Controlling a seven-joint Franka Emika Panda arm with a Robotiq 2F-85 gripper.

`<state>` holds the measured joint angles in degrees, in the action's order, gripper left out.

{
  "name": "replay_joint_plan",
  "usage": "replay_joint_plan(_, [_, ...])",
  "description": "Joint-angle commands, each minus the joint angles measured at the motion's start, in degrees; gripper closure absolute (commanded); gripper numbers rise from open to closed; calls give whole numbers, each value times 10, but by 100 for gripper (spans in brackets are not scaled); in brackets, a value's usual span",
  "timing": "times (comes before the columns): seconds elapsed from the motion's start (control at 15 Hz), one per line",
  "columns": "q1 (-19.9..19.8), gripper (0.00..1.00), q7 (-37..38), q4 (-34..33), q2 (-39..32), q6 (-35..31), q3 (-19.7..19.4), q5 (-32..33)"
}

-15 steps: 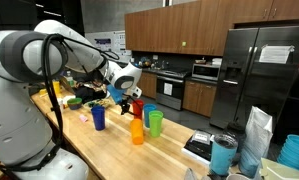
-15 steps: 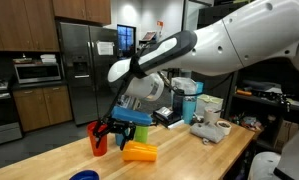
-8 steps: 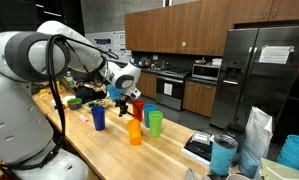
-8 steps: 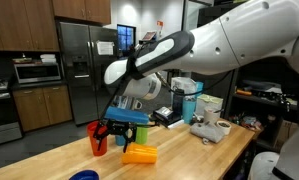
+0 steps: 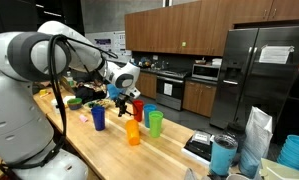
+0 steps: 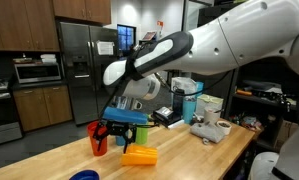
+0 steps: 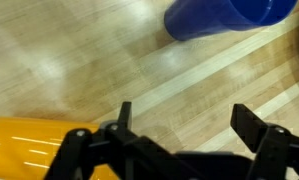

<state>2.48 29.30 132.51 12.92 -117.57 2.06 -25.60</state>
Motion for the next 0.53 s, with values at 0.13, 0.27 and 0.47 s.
replay_joint_plan(0.13, [-8,0,18,-2,-5,4,11,16])
replay_joint_plan(0.27, [-9,0,27,2,-7,3,14,24])
replay_joint_plan(0.47, [-9,0,43,3,-12,3,18,47])
